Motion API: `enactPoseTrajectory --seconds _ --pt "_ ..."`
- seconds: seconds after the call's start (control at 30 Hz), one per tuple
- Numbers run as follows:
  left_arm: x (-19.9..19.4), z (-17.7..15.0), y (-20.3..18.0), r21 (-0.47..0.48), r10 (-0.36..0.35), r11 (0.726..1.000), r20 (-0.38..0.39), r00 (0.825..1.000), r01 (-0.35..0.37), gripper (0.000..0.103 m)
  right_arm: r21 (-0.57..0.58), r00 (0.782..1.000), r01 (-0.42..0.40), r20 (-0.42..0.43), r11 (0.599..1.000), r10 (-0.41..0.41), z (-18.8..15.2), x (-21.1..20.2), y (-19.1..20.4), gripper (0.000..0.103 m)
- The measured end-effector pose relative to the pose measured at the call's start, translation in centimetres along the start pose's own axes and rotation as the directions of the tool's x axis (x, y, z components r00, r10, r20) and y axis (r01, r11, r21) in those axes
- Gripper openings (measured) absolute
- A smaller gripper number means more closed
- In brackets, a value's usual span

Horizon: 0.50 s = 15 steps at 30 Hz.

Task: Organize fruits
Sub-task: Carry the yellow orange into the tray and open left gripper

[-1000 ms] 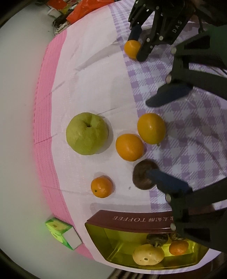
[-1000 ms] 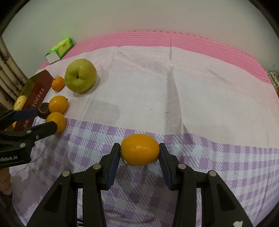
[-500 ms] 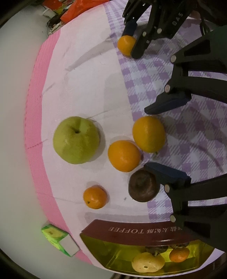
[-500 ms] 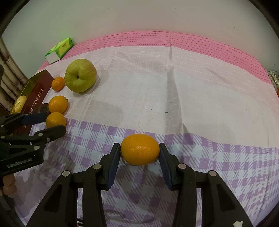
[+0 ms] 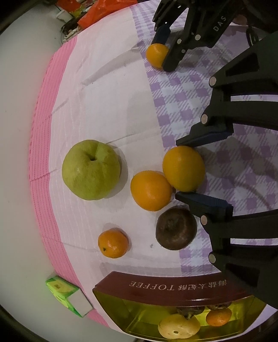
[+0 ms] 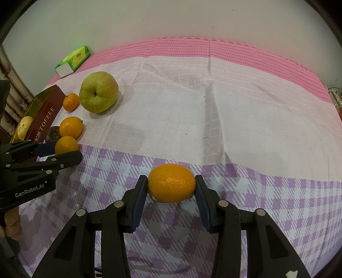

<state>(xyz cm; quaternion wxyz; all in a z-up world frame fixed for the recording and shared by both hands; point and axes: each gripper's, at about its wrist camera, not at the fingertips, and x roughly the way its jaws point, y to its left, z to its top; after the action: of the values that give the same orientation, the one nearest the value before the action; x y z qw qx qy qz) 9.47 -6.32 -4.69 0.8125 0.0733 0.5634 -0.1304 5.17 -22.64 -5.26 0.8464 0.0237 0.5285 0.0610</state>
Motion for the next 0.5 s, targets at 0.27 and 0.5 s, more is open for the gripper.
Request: enactPoseTrajectory --seconds 0.27,0.5 --pt "-1.9 -0.5 0.7 -0.007 -0.015 1.000 0.027 1.000 0.016 0.042 -0.003 1.000 0.011 0.005 1.000 -0.011 0.0 0.0 0.2 0.041" --pt "-4.0 -1.0 1.3 -0.022 -0.032 0.999 0.050 0.998 0.033 0.042 -0.014 1.000 0.026 0.006 1.000 -0.026 0.0 0.2 0.4 0.041"
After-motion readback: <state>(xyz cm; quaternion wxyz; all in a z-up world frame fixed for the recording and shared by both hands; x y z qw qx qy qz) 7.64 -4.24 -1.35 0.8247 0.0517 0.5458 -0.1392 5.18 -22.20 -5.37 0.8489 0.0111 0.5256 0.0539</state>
